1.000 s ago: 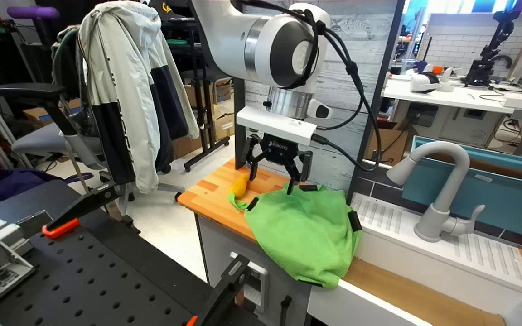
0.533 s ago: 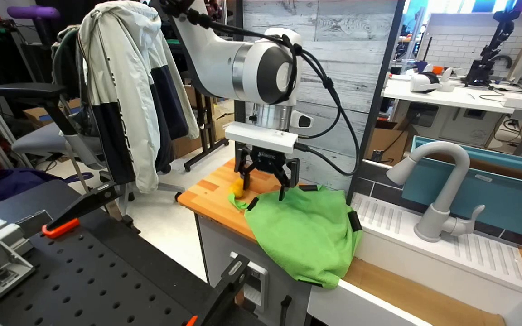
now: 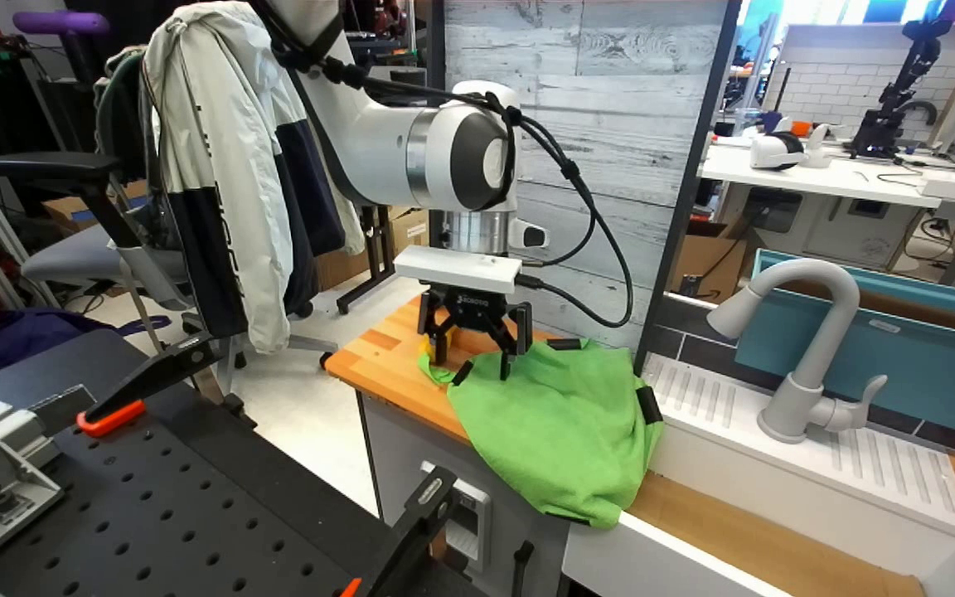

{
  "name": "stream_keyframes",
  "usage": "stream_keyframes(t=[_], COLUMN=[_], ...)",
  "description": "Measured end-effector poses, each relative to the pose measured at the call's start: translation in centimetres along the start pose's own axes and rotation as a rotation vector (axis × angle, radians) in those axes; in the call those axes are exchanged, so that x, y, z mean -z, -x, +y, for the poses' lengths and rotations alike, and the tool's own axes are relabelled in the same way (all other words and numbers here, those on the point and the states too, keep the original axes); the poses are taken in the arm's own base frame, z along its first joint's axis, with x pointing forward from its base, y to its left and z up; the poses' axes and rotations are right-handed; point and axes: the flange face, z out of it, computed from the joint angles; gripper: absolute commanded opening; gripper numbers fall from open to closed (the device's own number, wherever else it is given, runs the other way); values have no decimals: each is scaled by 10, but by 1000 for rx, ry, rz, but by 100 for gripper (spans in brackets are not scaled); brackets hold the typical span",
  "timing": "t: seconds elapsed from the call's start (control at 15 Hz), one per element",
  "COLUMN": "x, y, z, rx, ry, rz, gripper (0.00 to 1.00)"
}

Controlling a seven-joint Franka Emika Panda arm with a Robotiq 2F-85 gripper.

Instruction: Fold the green cloth

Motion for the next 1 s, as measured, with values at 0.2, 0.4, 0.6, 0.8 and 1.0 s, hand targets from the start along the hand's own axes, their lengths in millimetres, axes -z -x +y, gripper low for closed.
stream_keyframes(t=[0.2, 0.4, 0.6, 0.8, 1.0], x=[-6, -10, -7, -4, -1], y=[-1, -3, -6, -8, -9], z=[2, 5, 6, 8, 11], rx=[-1, 0, 3, 2, 0], ry=[9, 19, 23, 29, 35], rz=[-4, -4, 4, 10, 15], gripper=[75, 58, 34, 12, 0])
